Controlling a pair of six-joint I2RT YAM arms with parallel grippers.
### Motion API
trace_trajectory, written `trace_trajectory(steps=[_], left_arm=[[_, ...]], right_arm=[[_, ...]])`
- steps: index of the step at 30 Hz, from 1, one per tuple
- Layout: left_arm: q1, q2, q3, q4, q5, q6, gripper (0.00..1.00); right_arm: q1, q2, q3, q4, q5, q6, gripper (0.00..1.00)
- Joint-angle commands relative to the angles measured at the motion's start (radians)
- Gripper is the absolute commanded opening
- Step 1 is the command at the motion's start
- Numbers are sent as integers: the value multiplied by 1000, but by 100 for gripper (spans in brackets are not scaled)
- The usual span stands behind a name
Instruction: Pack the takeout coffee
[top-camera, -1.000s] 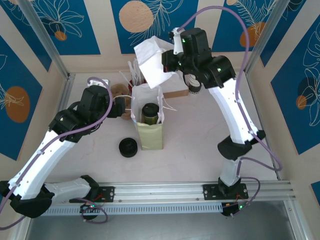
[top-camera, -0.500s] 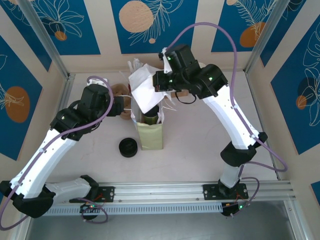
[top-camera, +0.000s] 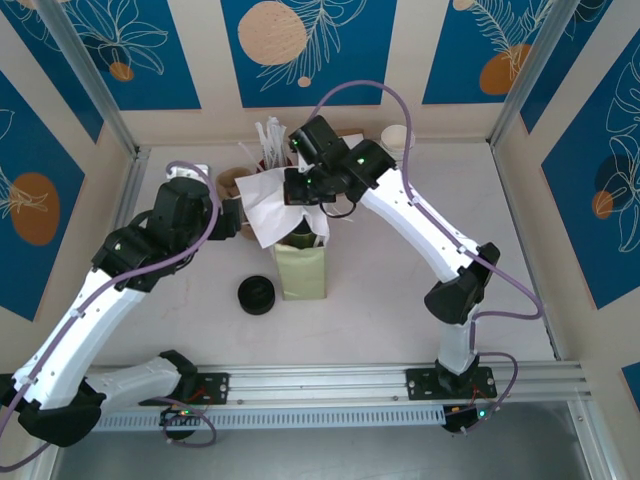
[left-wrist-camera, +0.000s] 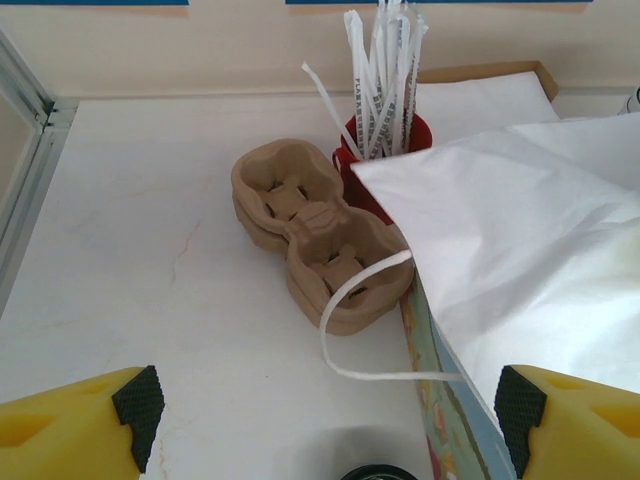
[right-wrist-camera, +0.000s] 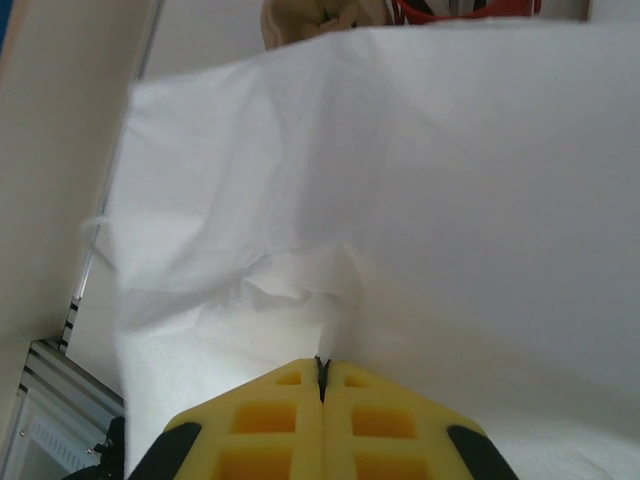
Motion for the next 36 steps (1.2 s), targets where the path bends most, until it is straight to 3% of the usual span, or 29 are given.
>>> trace_trajectory(steps=[1, 8, 20, 36], left_arm=[[12, -23, -12, 8, 6, -8, 88], [12, -34, -18, 9, 7, -8, 88], [12, -37, -32, 16, 24, -18, 88], [12, -33, -34, 22, 37, -21, 88]], right_arm=[[9, 8, -35, 60, -12, 19, 0], [-4, 19, -137, 105, 2, 22, 0], [33, 47, -124, 16, 139, -12, 0], [51, 29, -136, -62, 223, -8, 0]])
